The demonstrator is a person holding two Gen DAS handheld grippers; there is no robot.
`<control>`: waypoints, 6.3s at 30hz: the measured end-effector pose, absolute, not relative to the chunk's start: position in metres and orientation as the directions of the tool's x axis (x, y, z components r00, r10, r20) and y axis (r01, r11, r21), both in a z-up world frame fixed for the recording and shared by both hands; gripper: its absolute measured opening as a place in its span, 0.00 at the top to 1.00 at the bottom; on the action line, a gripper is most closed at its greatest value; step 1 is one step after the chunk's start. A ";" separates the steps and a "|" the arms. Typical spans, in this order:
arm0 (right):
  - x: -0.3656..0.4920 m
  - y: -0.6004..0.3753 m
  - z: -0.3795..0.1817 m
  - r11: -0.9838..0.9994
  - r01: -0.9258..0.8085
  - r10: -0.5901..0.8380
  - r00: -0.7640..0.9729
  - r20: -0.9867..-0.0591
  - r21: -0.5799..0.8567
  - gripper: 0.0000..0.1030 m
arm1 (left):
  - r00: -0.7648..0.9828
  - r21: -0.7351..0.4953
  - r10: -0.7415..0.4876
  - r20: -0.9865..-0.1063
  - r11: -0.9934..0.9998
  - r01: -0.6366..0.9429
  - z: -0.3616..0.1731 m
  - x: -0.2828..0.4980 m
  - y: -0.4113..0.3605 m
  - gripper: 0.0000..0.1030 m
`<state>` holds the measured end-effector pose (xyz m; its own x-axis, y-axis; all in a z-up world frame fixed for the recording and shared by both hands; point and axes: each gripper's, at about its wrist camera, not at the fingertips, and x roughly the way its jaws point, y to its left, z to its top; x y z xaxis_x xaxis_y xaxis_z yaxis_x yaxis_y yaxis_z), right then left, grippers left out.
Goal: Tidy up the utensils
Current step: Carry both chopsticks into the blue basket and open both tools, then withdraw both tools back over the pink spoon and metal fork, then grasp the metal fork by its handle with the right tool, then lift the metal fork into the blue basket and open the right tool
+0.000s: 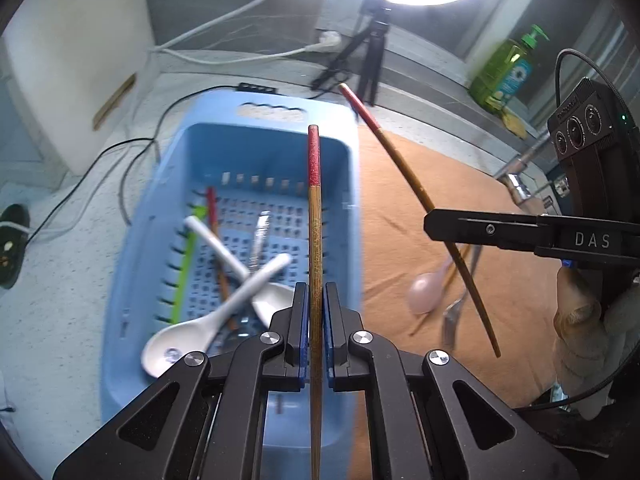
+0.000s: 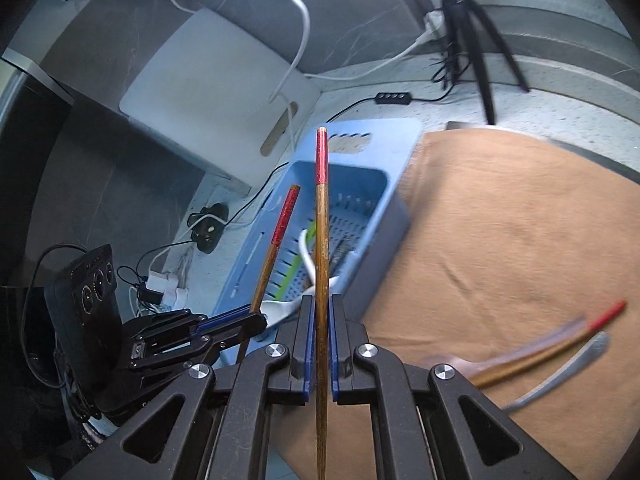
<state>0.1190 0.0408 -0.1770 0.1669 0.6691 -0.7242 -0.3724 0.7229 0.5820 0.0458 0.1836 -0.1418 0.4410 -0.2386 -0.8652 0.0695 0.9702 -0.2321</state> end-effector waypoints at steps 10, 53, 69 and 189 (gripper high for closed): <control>0.128 0.098 -0.201 0.740 -0.352 0.647 0.140 -0.750 0.573 0.94 | 0.439 -0.240 -0.224 -0.870 0.971 0.019 -0.153 0.049 0.224 0.95; 0.117 -0.056 -0.164 0.793 -0.373 0.590 0.271 -0.760 0.482 0.67 | 0.504 -0.223 -0.252 -0.826 0.968 0.117 -0.125 0.016 0.133 0.79; 0.114 -0.129 -0.203 0.816 -0.311 0.557 0.200 -0.806 0.487 0.61 | 0.383 -0.158 -0.250 -0.889 0.953 0.257 -0.172 0.002 0.031 0.72; 0.118 0.106 -0.213 0.741 -0.276 0.646 0.046 -0.762 0.612 0.81 | 0.495 -0.122 -0.168 -0.852 0.985 0.124 -0.161 -0.034 0.184 0.79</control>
<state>0.1182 0.1058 -0.2128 0.0463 0.6460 -0.7619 -0.2757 0.7414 0.6118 -0.0344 0.1842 -0.1615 0.4952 -0.1684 -0.8523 0.1243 0.9847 -0.1223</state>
